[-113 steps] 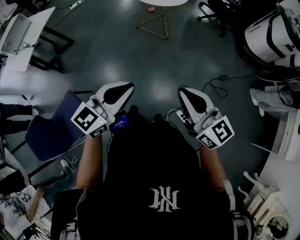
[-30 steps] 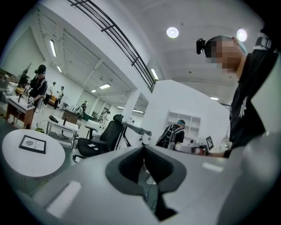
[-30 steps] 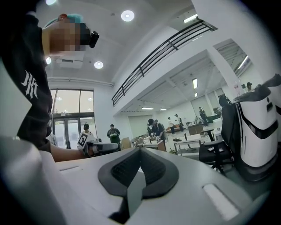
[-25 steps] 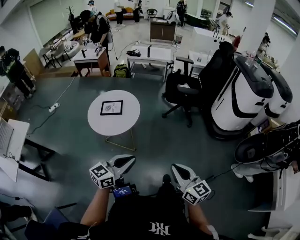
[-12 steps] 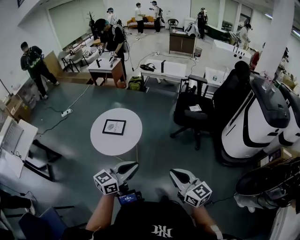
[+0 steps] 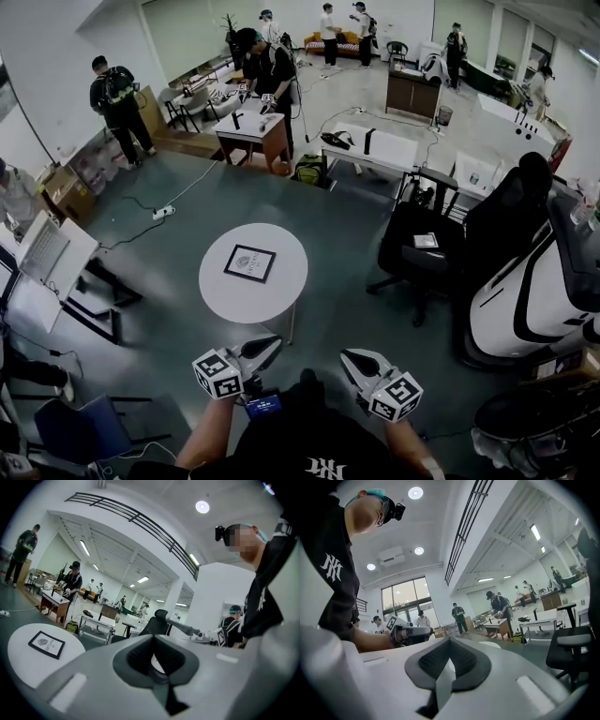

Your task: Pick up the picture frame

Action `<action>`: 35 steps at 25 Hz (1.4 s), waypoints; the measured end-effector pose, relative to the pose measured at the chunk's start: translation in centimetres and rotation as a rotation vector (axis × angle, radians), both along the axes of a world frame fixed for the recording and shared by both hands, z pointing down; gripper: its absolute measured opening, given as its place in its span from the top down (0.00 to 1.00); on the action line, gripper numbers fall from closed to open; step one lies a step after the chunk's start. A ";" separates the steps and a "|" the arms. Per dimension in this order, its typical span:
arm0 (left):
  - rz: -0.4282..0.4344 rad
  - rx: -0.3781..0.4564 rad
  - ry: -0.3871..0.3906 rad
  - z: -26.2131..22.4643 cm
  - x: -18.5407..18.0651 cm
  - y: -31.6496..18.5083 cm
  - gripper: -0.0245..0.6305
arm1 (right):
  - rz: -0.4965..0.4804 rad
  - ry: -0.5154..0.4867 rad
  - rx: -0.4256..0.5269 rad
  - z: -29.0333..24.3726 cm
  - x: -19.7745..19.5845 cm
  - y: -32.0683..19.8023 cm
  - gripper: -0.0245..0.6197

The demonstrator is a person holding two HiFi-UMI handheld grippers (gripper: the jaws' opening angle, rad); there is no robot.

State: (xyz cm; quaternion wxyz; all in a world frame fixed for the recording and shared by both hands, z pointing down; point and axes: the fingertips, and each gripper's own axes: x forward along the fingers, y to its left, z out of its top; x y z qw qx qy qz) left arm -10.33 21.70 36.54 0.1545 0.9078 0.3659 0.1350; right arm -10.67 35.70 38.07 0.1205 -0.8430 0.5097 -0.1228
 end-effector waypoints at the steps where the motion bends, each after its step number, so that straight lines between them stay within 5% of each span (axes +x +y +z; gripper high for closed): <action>1: -0.010 0.000 -0.002 0.3 1.0 -0.3 0.96 | -0.016 -0.005 -0.010 0.5 1.1 -0.3 0.96; 17: -0.196 -0.106 0.044 -0.7 23.9 -13.0 0.96 | -0.181 0.025 -0.106 -1.1 25.1 -12.2 0.96; 25: -0.341 -0.124 0.047 1.3 28.3 -21.0 0.96 | -0.321 0.050 -0.122 -0.1 31.3 -20.6 0.96; 35: -0.596 -0.119 -0.055 5.9 28.3 -30.0 0.96 | -0.549 -0.035 -0.192 5.3 36.5 -30.2 0.96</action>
